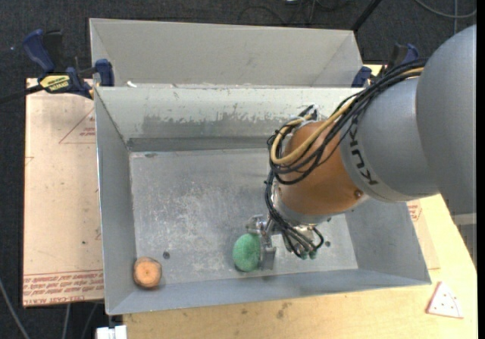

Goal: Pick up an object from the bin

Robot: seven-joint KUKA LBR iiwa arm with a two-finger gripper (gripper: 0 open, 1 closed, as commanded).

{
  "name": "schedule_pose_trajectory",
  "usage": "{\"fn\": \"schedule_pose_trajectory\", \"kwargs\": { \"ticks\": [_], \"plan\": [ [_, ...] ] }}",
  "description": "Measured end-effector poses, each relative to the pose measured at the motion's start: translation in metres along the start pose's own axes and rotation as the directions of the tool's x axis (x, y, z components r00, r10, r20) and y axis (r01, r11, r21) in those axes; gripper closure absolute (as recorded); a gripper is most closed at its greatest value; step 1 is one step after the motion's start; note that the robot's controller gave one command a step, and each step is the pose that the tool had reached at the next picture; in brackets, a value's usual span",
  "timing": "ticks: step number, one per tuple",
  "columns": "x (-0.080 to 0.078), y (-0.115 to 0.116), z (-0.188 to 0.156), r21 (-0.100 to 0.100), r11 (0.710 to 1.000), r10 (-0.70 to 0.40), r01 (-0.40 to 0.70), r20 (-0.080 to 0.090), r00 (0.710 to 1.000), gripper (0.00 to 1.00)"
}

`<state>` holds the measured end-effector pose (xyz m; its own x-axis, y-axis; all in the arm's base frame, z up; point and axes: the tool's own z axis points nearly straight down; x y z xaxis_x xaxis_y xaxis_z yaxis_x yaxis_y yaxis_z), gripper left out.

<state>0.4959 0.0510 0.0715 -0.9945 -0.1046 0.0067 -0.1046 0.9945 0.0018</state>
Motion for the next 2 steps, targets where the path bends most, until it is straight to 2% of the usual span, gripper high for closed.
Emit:
{"fn": "schedule_pose_trajectory", "kwargs": {
  "ticks": [1, 2],
  "plan": [
    [0.000, 0.000, 0.000, 0.000, 1.000, 0.000, 0.000, 0.000, 1.000, 1.00],
    [0.013, -0.014, -0.132, 0.001, 1.000, -0.005, 0.005, 0.009, 1.000, 1.00]
  ]
}}
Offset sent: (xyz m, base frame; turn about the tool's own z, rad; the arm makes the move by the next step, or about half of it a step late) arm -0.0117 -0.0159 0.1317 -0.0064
